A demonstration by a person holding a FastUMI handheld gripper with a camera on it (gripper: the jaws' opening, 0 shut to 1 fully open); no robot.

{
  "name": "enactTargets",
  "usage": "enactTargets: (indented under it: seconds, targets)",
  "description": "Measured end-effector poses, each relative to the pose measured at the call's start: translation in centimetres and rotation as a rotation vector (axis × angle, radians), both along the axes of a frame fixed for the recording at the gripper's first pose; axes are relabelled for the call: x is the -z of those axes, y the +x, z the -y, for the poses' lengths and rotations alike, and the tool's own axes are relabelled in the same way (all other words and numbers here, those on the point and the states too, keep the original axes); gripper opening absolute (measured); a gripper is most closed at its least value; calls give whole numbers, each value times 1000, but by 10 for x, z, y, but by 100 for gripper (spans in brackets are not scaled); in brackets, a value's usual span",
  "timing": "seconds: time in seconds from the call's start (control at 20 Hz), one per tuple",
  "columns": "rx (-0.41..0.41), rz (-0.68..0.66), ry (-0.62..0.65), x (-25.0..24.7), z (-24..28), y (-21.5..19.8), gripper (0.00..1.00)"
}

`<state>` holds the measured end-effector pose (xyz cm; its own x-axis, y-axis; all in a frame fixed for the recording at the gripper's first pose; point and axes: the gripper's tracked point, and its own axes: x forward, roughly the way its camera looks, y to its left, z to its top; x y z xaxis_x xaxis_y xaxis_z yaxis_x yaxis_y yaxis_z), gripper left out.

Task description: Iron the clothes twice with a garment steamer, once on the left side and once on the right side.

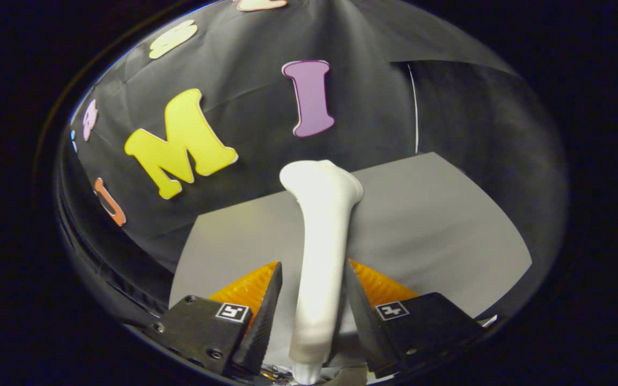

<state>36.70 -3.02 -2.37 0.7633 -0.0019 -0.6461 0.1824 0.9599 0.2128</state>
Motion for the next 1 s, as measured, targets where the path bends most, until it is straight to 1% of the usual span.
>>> enactTargets:
  seconds: [0.05, 0.1, 0.15, 0.2, 0.25, 0.4, 0.5, 0.55, 0.8, 1.0]
  targets:
    - [5, -26, 8, 8, -1, -1, 68]
    - [16, -5, -3, 4, 1, 1, 64]
    - [25, -23, -10, 9, 2, 3, 60]
    - [47, -18, -6, 6, 4, 5, 54]
    - [49, -23, -1, 8, 2, 5, 47]
    - [73, 12, -11, 3, 1, 3, 38]
    - [93, 70, -80, -6, 1, 0, 36]
    - [87, 104, -91, -15, -7, -4, 36]
    - [0, 256, -106, -59, -68, -34, 35]
    - [-49, 325, -86, -81, -117, -65, 35]
